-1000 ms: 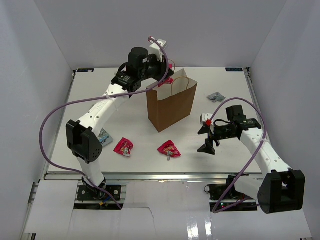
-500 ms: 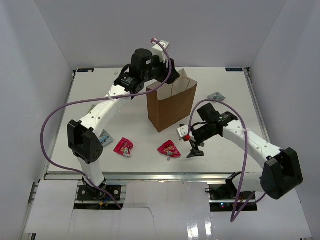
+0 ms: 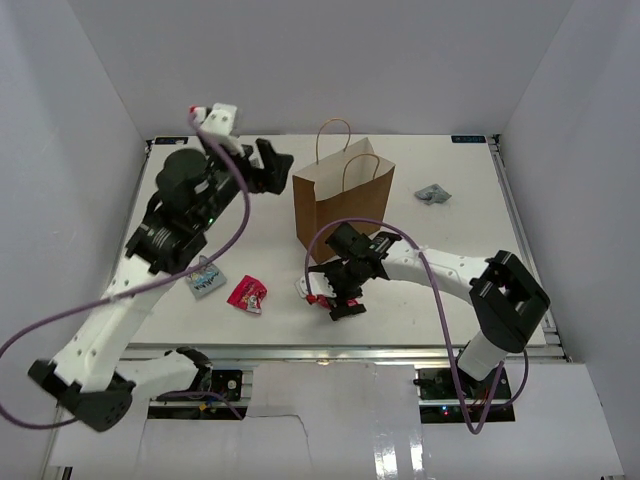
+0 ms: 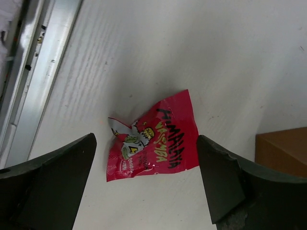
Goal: Place the snacks into the paper bag
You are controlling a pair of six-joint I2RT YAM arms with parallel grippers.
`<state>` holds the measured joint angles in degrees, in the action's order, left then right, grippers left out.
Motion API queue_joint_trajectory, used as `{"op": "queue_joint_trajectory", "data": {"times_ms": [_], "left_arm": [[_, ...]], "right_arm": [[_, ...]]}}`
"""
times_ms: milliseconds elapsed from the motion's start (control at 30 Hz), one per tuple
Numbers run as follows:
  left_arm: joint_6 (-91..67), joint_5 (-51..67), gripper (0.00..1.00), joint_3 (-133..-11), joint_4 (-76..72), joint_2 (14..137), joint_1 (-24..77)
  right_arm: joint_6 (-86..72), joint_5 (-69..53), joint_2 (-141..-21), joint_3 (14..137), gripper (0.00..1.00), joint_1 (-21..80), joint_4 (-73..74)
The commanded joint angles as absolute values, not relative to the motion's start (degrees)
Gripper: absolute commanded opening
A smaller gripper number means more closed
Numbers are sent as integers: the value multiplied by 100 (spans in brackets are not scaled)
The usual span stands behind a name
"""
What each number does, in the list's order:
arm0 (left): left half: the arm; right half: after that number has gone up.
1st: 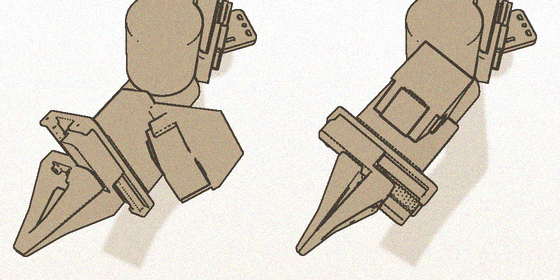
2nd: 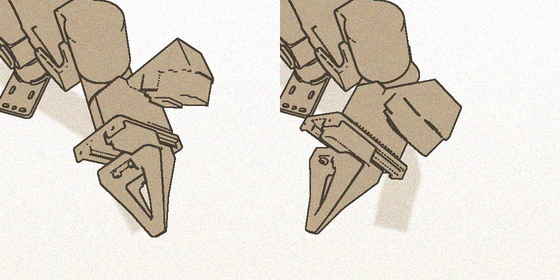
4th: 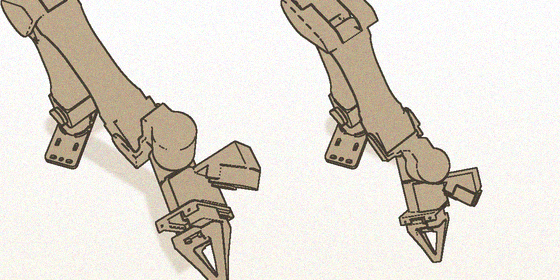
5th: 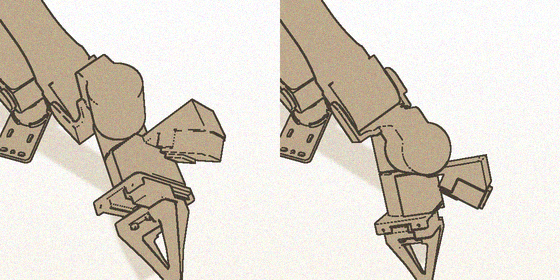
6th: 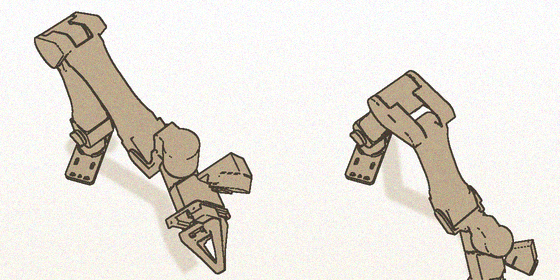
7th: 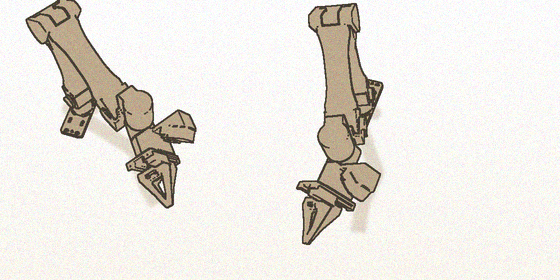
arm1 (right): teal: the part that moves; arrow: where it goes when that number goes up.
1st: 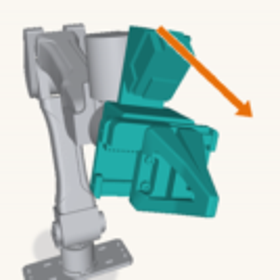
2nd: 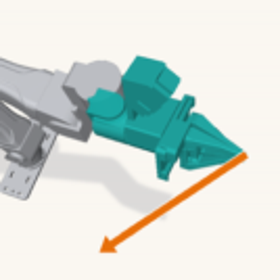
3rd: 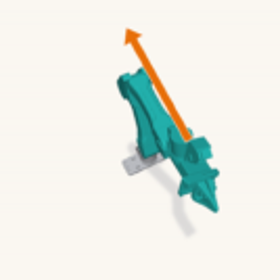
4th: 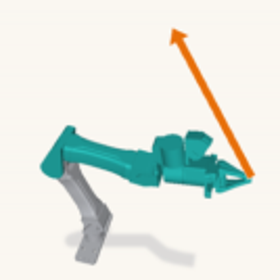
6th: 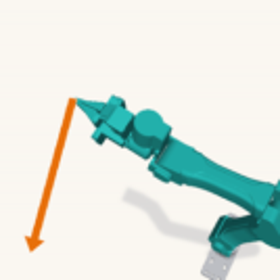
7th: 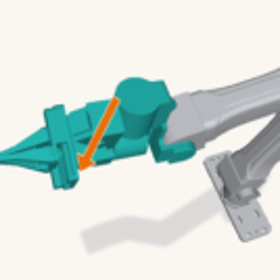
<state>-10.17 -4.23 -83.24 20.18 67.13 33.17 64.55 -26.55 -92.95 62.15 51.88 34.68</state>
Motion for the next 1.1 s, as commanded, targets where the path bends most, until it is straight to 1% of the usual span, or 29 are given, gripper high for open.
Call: {"op": "queue_joint_trajectory", "data": {"times_ms": [0, 133, 200, 233, 300, 333, 400, 433, 533, 600, 700, 733, 800, 833, 900, 1000, 1067], "left_arm": [[-1247, -1423, 98, -7394, 2487, 5847, 3305], [-1835, -1862, 98, -6216, 2881, 4818, 3296], [-2336, -2117, 98, -5585, 3005, 4247, 3296], [-2494, -2179, 98, -5407, 3093, 4080, 3296], [-2941, -2372, 98, -4960, 3164, 3589, 3296], [-3049, -2408, 98, -4835, 3173, 3464, 3296], [-3312, -2496, 98, -4650, 3190, 3192, 3296], [-3366, -2496, 98, -4536, 3217, 3138, 3296], [-3524, -2479, 98, -4404, 3260, 3129, 3296], [-3577, -2417, 98, -4360, 3270, 3190, 3296], [-3674, -2303, 98, -4324, 3261, 3357, 3296], [-3700, -2233, 98, -4324, 3269, 3427, 3296], [-3718, -2180, 98, -4307, 3270, 3472, 3296], [-3735, -2127, 98, -4289, 3278, 3472, 3296], [-3761, -2083, 98, -4210, 3322, 3445, 3296], [-3858, -1969, 98, -4017, 3383, 3296, 3296], [-3964, -1829, 98, -3885, 3410, 3156, 3296]], "right_arm": [[5522, -1988, -9272, 6294, 90, 5308, 2876], [4749, -1653, -9281, 6047, 81, 5353, 2515], [4492, -1539, -9246, 5933, 79, 5353, 2409], [4230, -1486, -9237, 5898, 76, 5361, 2304], [3991, -1372, -9211, 5793, 74, 5370, 2215], [3886, -1345, -9220, 5757, 73, 5379, 2197], [3534, -1231, -9263, 5713, 69, 5379, 2206], [3394, -1204, -9272, 5652, 65, 5388, 2189], [2972, -1020, -9229, 5485, 59, 5431, 2040], [2787, -967, -9202, 5309, 57, 5440, 1890], [2628, -1081, -9185, 5142, 51, 5449, 1740], [2611, -1116, -9211, 5116, 45, 5441, 1732], [2602, -1186, -9211, 5098, 38, 5440, 1714], [2619, -1204, -9202, 5098, 31, 5440, 1714], [2698, -1318, -9115, 5115, 22, 5440, 1740], [3021, -1590, -8835, 5124, 15, 5449, 1836], [3373, -2011, -8623, 5133, 12, 5441, 1977]]}}
